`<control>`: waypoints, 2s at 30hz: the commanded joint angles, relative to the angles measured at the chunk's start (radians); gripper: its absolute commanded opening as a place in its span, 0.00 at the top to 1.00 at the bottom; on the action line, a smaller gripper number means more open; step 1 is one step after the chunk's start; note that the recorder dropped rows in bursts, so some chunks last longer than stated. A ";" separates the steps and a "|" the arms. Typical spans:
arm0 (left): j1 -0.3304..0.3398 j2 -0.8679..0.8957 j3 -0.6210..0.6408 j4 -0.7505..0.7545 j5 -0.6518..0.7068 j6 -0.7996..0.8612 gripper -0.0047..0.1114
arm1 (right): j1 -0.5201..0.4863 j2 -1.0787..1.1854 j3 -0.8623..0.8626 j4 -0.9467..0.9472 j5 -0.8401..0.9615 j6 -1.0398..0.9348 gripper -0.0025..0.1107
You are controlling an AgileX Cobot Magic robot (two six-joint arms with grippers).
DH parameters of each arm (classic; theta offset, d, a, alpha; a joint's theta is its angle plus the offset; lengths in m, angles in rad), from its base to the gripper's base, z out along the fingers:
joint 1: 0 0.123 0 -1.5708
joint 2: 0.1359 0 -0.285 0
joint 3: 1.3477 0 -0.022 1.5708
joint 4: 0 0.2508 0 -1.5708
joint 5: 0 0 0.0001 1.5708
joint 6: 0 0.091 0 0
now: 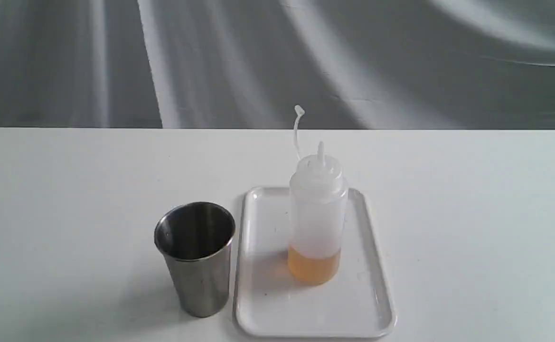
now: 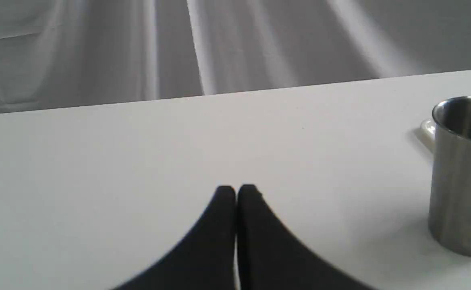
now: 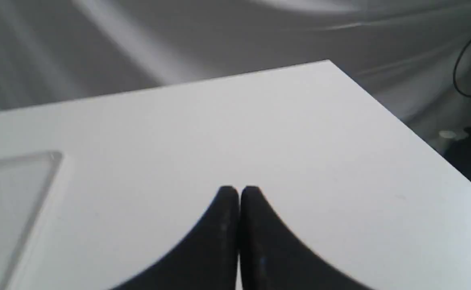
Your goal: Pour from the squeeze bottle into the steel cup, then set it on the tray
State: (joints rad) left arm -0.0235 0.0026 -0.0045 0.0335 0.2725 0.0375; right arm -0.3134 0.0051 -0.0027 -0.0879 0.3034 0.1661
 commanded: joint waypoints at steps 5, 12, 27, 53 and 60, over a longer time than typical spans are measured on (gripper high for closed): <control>0.002 -0.003 0.004 -0.001 -0.007 -0.003 0.96 | 0.006 -0.005 0.003 -0.109 0.038 -0.002 0.98; 0.002 -0.003 0.004 -0.001 -0.007 -0.005 0.96 | 0.006 -0.005 0.003 -0.103 0.038 -0.002 0.98; -0.040 -0.003 0.004 -0.001 -0.007 -0.002 0.96 | 0.006 -0.005 0.003 -0.103 0.038 0.001 0.98; -0.040 -0.003 0.004 -0.001 -0.007 -0.003 0.96 | 0.006 -0.005 0.003 -0.103 0.038 0.003 0.98; -0.040 -0.003 0.004 -0.001 -0.007 -0.005 0.96 | 0.006 -0.005 0.003 -0.103 0.038 0.003 0.98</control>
State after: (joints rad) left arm -0.0574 0.0026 -0.0045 0.0335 0.2725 0.0375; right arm -0.3094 0.0051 -0.0027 -0.1799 0.3421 0.1661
